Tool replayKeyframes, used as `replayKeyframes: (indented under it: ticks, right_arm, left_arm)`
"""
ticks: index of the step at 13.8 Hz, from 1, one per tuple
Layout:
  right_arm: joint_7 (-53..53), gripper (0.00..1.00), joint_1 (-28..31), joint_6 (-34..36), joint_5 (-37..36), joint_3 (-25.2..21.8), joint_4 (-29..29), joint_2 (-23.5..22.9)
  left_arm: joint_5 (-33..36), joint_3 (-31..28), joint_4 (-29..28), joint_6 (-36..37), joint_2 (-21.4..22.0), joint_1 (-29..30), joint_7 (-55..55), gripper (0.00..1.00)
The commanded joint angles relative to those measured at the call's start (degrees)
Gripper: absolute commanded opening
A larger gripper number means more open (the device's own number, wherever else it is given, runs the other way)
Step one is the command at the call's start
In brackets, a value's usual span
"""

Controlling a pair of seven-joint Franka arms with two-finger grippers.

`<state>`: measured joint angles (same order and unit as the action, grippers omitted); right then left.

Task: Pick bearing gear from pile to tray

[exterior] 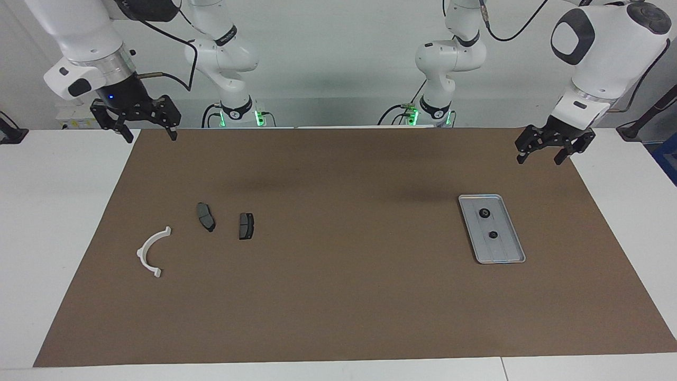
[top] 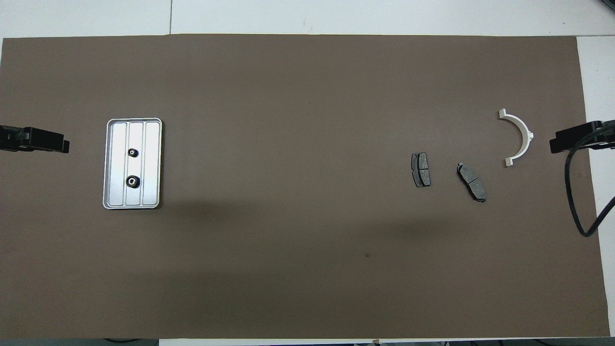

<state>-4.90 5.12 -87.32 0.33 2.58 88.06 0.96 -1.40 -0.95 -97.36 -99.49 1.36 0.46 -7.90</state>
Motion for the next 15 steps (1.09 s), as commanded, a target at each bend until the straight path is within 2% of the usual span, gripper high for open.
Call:
replayKeyframes:
  ticks: [1,15]
  right_arm:
    - [-0.8,1.00,1.4,-0.7,-0.7,1.0,1.2,1.0]
    - [-0.8,1.00,1.6,-0.7,-0.7,1.0,1.2,0.8]
  left_arm:
    - [0.1,-0.2,2.1,1.0,-0.2,-0.1,0.2,1.00]
    - [0.0,0.0,2.1,-0.2,-0.2,-0.5,0.7,1.00]
